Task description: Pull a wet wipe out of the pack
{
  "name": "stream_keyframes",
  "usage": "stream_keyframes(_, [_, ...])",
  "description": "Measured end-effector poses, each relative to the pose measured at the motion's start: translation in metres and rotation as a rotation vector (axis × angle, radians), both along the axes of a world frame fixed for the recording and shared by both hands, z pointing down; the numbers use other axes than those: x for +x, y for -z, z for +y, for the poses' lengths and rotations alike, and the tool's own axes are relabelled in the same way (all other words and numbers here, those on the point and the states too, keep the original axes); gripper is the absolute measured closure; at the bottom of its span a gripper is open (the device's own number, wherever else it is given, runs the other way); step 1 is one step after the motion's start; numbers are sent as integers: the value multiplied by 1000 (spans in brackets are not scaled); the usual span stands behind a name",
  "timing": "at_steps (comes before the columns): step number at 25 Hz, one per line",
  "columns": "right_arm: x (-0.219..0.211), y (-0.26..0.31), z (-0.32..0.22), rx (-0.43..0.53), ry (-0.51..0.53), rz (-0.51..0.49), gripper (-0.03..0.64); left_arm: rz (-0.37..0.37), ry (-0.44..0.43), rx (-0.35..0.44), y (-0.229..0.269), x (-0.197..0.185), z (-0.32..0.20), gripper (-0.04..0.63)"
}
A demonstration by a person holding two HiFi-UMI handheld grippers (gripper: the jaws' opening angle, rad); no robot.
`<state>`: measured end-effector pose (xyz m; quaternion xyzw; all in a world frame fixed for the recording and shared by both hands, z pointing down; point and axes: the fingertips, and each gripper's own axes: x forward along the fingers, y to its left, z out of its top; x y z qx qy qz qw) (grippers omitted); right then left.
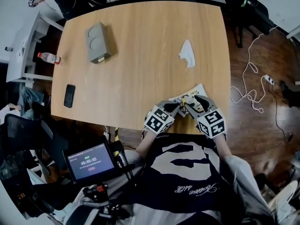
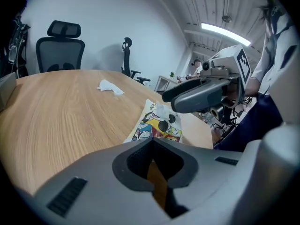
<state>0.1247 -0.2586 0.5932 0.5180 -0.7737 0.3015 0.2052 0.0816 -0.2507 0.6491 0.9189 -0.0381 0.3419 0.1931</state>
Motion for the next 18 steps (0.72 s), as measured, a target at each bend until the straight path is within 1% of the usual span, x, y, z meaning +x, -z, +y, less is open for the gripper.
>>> stream_keyframes(5, [-6, -34, -7, -57, 29, 85, 411, -19, -17, 14, -9, 2, 3, 592])
stream_keyframes(8, [-4, -44, -8, -45, 32, 139, 420, -31, -20, 24, -12, 3, 4, 592])
stream_keyframes(11, [1, -43, -8, -31, 19, 158, 458, -45, -25, 34, -13, 4, 5, 592])
stream_keyframes(12, [2, -41, -7, -27, 14, 161, 487, -48, -25, 36, -14, 4, 5, 592])
stream_keyframes(14, [2, -39, -7, -21, 3, 165, 590, -51, -22, 36, -15, 4, 5, 592])
stream_keyframes(15, [1, -38, -6, -19, -4, 164, 607, -52, -20, 36, -16, 3, 4, 592])
stream_keyframes(18, [0, -30, -4, 1, -40, 134, 612, -60, -18, 42, -16, 3, 3, 592])
